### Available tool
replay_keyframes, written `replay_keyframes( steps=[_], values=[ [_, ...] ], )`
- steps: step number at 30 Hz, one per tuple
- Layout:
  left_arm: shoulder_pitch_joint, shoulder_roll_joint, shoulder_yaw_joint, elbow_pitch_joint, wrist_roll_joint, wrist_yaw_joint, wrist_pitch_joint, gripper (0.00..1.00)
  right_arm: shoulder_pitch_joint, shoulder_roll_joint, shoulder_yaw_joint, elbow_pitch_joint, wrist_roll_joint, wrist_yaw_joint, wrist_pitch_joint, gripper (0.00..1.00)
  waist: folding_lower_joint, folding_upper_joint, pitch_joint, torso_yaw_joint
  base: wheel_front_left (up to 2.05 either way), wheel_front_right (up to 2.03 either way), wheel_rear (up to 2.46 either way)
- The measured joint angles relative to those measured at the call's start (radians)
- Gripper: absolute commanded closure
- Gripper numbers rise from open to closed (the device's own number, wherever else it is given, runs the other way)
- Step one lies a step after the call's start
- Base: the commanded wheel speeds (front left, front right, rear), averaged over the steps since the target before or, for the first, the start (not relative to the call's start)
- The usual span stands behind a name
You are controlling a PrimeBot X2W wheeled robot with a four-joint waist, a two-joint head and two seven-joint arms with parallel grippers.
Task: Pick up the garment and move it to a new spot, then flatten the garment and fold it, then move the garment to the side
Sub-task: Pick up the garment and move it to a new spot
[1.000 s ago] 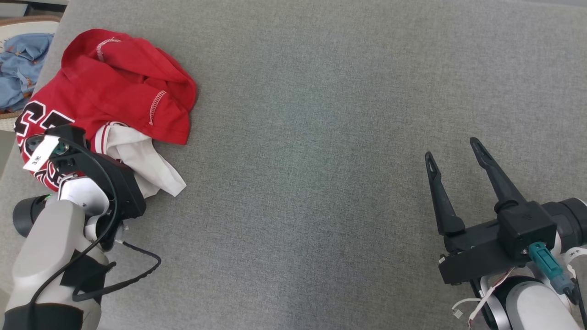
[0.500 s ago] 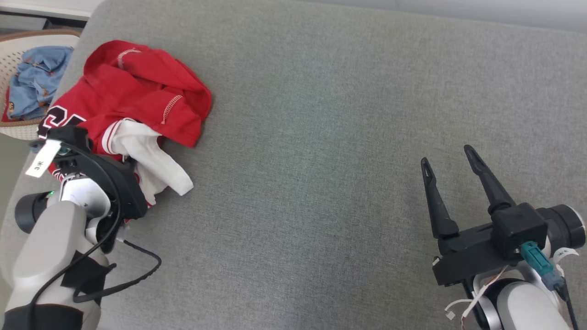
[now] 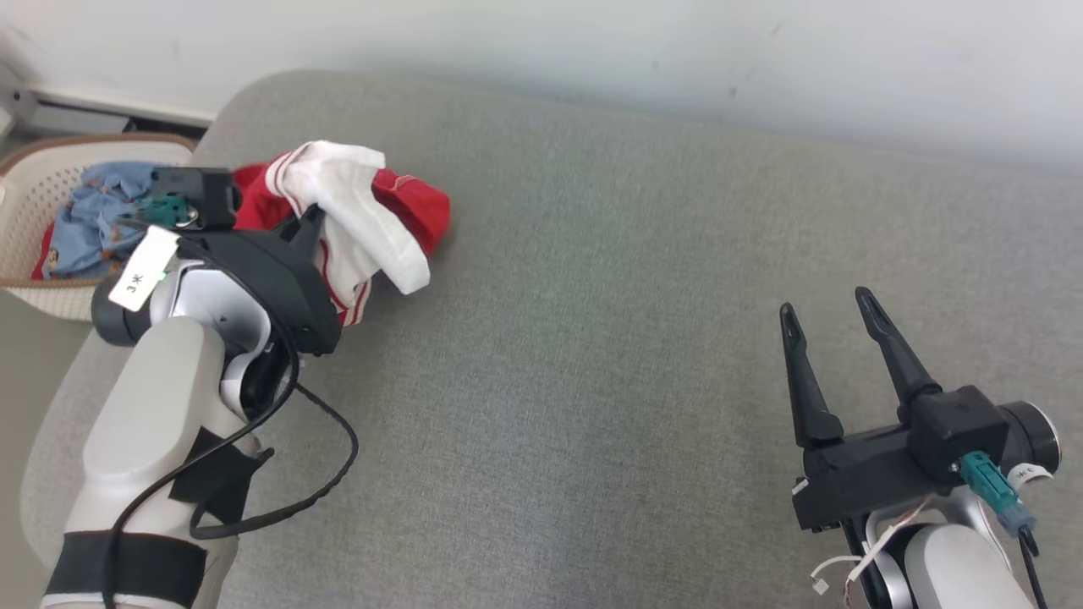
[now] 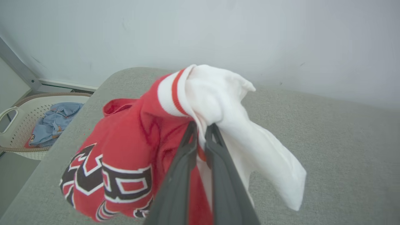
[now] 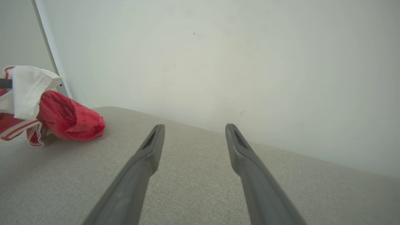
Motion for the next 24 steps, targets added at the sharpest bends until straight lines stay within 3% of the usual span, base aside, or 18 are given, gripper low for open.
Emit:
replay_keyframes(
  steps=[10, 24],
  values=[
    [-0.001, -0.005, -0.066, -0.115, 0.000, -0.001, 0.008, 1.00, 0.110, 0.014, -0.020, 0.037, 0.022, -0.010, -0.036, 0.00, -0.0002, 0.0000, -0.133, -0.056, 0.00, 0.00, 0.00],
    [0.068, -0.067, -0.197, -0.257, -0.072, -0.001, 0.100, 1.00, 0.230, 0.001, -0.061, -0.075, 0.020, -0.030, -0.044, 0.00, 0.0000, 0.0001, -0.210, -0.263, 0.00, 0.00, 0.00]
  ],
)
